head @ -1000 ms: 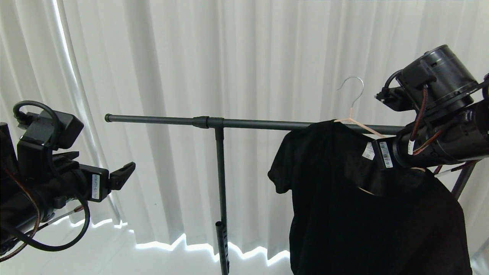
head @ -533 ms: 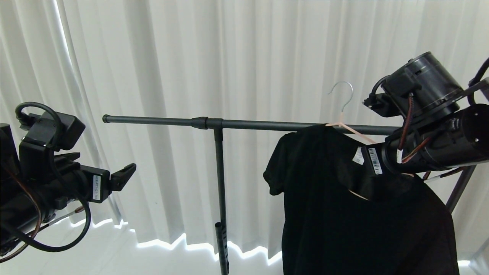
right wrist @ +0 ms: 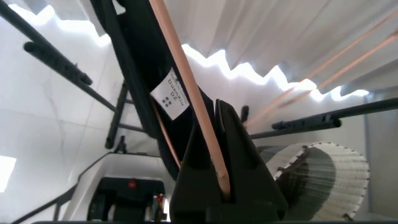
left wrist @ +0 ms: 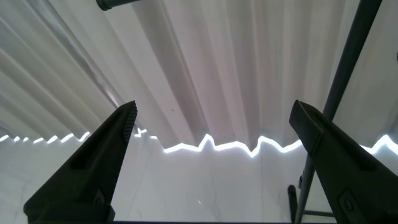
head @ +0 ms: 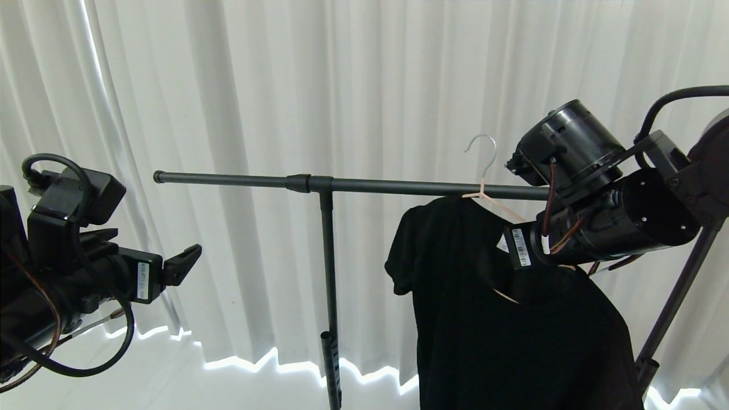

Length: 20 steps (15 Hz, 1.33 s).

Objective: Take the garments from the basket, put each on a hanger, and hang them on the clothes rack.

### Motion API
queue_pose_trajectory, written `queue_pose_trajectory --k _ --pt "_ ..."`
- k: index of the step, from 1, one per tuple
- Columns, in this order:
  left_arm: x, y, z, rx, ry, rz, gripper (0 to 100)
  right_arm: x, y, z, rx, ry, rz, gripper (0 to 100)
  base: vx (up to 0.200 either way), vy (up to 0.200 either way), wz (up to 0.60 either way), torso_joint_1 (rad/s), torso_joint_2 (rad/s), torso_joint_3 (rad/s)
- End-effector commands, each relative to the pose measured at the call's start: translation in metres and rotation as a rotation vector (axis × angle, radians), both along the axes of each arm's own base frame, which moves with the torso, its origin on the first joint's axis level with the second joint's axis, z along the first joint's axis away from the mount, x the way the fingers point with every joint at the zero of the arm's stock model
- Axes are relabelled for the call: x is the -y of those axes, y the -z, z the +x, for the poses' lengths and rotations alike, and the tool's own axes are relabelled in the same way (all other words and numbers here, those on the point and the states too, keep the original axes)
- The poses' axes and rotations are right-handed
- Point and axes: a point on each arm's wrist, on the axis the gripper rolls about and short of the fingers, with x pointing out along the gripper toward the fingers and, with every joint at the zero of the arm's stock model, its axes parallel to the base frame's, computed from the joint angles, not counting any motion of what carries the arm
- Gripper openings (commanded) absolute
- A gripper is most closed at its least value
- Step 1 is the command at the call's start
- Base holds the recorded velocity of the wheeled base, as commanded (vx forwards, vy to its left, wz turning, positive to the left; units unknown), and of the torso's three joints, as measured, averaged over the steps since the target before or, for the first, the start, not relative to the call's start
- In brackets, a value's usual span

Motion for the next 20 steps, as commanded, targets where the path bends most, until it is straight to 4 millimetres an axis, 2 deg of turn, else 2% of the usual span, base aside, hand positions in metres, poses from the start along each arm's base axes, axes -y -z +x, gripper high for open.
queue_pose_trajectory --k 1,5,13,17,20 --pt "0.000 0.000 0.000 -0.001 0.001 0.001 100 -0.004 0.003 0.000 -0.008 -0.007 -0.004 0 0.000 0.000 0.00 0.000 0.00 0.000" --pt "0.000 0.001 -0.001 -0.002 0.001 0.001 100 0.009 0.016 0.011 -0.043 0.067 -0.036 0 0.000 0.000 0.00 0.000 0.00 0.000" --pt "0.000 0.004 -0.001 -0.013 0.000 0.000 100 0.039 0.024 0.030 -0.055 0.175 -0.086 0 0.000 0.000 0.00 0.000 0.00 0.000" --pt "0.000 0.004 -0.002 -0.013 0.000 0.000 100 0.039 0.035 0.032 -0.069 0.177 -0.095 0 0.000 0.000 0.00 0.000 0.00 0.000" --pt "0.000 0.004 -0.002 -0.013 0.000 0.000 100 0.039 0.051 0.032 -0.069 0.176 -0.096 0 0.000 0.000 0.00 0.000 0.00 0.000"
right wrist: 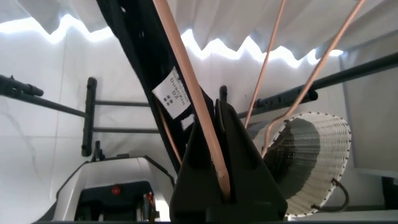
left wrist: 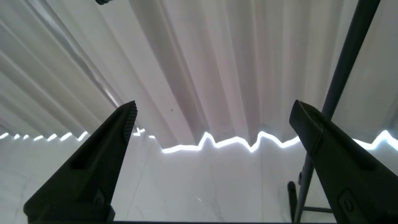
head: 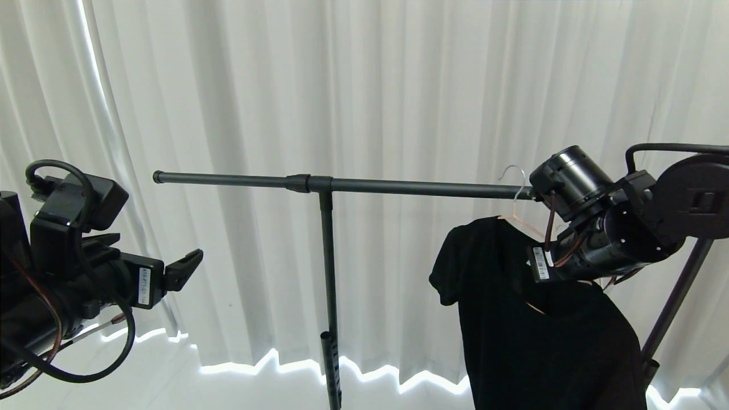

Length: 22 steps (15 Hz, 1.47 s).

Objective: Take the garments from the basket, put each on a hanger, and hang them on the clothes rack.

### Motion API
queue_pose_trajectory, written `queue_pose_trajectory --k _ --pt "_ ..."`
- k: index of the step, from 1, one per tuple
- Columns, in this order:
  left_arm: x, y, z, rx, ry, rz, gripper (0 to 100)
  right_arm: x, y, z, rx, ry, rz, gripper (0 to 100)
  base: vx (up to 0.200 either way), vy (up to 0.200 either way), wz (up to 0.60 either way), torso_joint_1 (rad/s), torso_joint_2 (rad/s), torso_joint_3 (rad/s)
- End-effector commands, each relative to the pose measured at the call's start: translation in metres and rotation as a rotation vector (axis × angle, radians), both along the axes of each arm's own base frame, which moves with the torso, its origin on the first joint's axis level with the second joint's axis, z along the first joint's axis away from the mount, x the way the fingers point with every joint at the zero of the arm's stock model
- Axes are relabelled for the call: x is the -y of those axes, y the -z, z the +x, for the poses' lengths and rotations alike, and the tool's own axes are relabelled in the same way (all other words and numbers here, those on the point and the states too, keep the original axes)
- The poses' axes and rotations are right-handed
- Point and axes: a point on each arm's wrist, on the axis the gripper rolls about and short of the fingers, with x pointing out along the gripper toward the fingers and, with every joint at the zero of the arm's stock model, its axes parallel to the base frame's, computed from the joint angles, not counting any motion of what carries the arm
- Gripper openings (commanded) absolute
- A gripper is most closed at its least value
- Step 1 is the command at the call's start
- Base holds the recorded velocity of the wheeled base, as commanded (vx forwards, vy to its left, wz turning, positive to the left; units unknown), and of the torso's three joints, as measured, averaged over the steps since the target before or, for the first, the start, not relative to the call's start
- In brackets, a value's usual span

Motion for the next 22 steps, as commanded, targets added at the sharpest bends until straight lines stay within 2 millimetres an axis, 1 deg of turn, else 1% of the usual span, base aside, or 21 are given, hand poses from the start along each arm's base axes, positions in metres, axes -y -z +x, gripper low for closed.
queue_pose_trajectory --k 1,4,9,18,22 --pt "0.000 0.000 0.000 -0.001 0.000 0.000 100 0.001 0.009 -0.001 -0.015 0.000 -0.010 0 0.000 0.000 0.00 0.000 0.00 0.000" --pt "0.000 0.000 0.000 -0.001 0.001 0.000 100 0.000 0.013 0.000 -0.001 -0.018 -0.014 0 0.000 0.000 0.00 0.000 0.00 0.000" --pt "0.000 0.000 0.000 -0.001 0.001 0.000 100 -0.001 0.026 0.001 0.019 -0.056 -0.034 0 0.000 0.000 0.00 0.000 0.00 0.000" --pt "0.000 0.001 -0.001 -0.001 0.001 0.000 100 -0.001 0.030 0.000 0.023 -0.059 -0.031 0 0.000 0.000 0.00 0.000 0.00 0.000" --pt "0.004 0.001 -0.001 -0.001 0.024 0.000 100 -0.005 0.028 0.005 0.067 -0.061 -0.003 0 0.000 0.000 0.00 0.000 0.00 0.000"
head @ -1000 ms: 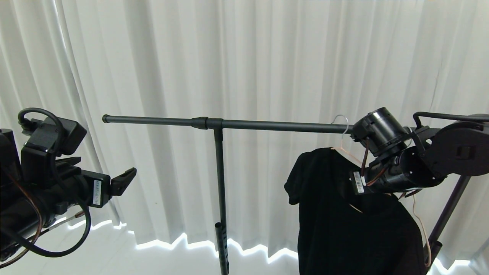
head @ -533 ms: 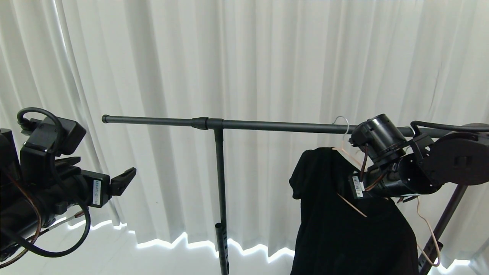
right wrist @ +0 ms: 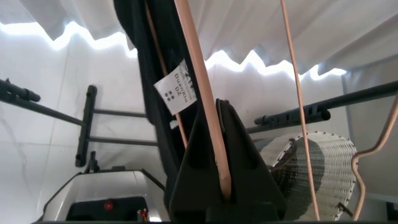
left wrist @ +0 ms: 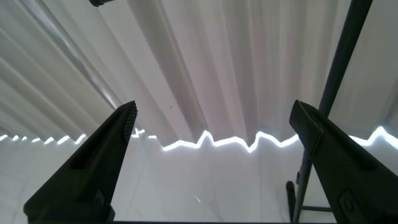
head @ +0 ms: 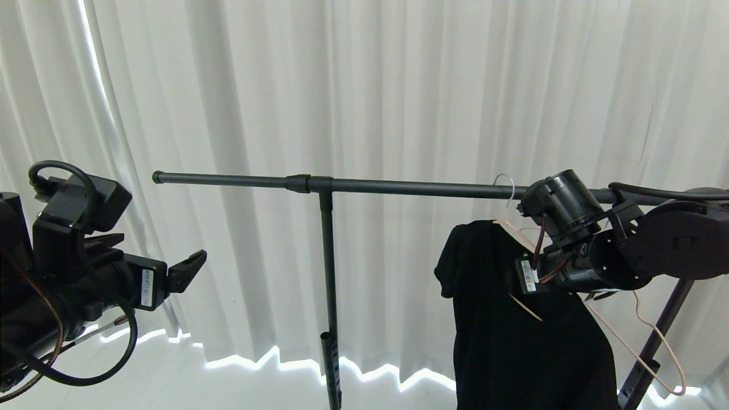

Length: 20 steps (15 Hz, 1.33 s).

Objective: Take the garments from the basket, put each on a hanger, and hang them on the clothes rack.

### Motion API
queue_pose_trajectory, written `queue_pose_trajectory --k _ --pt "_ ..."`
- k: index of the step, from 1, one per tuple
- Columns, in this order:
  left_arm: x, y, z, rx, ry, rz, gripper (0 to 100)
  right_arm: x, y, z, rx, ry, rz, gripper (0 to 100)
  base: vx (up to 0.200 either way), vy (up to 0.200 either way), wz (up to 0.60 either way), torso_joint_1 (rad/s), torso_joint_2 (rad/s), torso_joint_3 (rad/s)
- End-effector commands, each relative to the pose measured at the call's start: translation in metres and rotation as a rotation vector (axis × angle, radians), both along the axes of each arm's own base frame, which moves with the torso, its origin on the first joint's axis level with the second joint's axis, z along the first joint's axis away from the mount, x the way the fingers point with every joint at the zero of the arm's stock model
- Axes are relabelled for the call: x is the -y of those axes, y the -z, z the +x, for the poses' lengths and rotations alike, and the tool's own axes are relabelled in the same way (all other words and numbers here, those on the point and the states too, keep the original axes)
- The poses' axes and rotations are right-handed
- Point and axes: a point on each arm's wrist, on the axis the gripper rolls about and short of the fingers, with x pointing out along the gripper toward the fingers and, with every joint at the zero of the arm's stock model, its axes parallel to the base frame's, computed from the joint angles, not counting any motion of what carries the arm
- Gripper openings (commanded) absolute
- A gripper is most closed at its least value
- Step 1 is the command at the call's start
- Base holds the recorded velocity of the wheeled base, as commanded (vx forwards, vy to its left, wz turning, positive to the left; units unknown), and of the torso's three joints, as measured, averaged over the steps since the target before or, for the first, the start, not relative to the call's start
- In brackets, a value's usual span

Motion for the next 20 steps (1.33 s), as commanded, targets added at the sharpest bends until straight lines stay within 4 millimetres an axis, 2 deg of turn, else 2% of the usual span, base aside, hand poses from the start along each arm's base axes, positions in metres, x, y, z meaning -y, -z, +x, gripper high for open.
queue_pose_trajectory --k 1,15,16,20 --pt "0.0009 0.0002 0.0001 -0.001 0.004 0.000 100 -0.0009 -0.0001 0.0004 0.003 -0.002 0.002 0 0.000 0.000 0.00 0.000 0.00 0.000" --pt "0.0010 0.0012 -0.0006 -0.004 0.005 -0.002 100 -0.0022 0.0006 0.0022 0.010 -0.017 -0.002 0 0.000 0.000 0.00 0.000 0.00 0.000" --pt "0.0010 0.0012 -0.0006 -0.004 0.005 -0.002 100 -0.0021 0.0011 0.0019 0.007 -0.018 -0.003 100 0.000 0.000 0.00 0.000 0.00 0.000" --pt "0.0010 0.0012 -0.0006 -0.004 0.005 -0.002 100 -0.0004 -0.0065 -0.0004 0.032 -0.011 0.018 100 0.000 0.000 0.00 0.000 0.00 0.000"
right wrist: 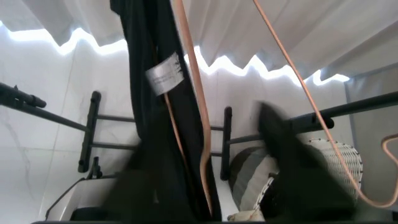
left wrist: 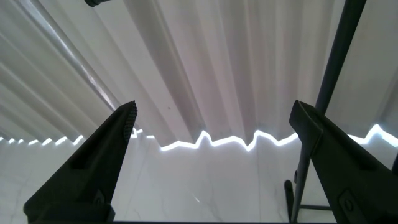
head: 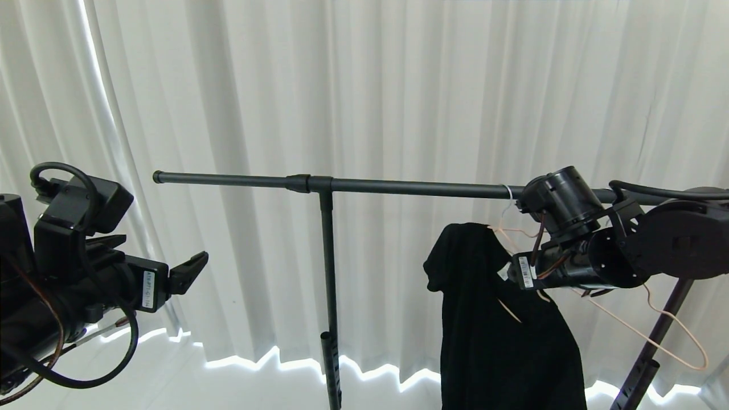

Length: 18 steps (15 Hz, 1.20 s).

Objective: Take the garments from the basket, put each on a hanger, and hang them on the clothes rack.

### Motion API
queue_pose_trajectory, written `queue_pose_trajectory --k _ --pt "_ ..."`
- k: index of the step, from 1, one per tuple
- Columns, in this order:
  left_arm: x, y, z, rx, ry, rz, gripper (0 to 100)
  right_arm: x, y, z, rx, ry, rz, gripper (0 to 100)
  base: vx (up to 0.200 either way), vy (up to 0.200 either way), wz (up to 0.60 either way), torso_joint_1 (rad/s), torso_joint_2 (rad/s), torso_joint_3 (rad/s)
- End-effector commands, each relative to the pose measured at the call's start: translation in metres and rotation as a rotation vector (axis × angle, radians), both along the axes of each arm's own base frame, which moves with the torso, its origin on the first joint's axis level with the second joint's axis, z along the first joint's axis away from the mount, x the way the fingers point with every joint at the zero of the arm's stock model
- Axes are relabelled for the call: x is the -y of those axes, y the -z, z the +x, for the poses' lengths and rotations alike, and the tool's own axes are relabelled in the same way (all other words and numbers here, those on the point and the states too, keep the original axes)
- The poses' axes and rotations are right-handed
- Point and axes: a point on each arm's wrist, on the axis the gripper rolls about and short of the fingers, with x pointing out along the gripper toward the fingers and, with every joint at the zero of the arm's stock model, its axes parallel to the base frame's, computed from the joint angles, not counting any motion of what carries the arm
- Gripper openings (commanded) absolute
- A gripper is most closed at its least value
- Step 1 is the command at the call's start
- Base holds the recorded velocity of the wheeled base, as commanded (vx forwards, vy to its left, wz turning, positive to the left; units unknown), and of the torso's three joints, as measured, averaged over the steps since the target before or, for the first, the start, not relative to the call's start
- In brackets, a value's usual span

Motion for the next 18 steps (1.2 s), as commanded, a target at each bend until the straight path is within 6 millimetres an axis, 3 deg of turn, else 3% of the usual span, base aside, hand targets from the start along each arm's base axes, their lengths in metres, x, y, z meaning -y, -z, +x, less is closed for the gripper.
queue_pose_trajectory --k 1,6,8,12,18 --pt "0.000 0.000 0.000 -0.001 0.000 0.000 100 0.003 -0.009 -0.004 0.024 -0.003 0.019 100 0.000 0.000 0.00 0.000 0.00 0.000" --pt "-0.002 0.001 0.001 -0.004 -0.013 -0.001 100 0.023 -0.056 -0.036 0.141 -0.042 0.120 100 0.000 0.000 0.00 0.000 0.00 0.000" --pt "-0.003 0.001 0.001 -0.004 -0.018 -0.001 100 0.043 -0.066 -0.058 0.172 -0.112 0.029 100 0.000 0.000 0.00 0.000 0.00 0.000" --pt "-0.007 0.000 0.001 -0.001 -0.037 -0.001 100 0.099 -0.069 -0.068 0.240 -0.094 -0.202 100 0.000 0.000 0.00 0.000 0.00 0.000" --pt "-0.008 0.000 0.001 0.000 -0.046 -0.003 100 0.124 -0.067 -0.068 0.315 -0.027 -0.285 100 -0.200 0.000 0.00 0.003 0.00 0.002"
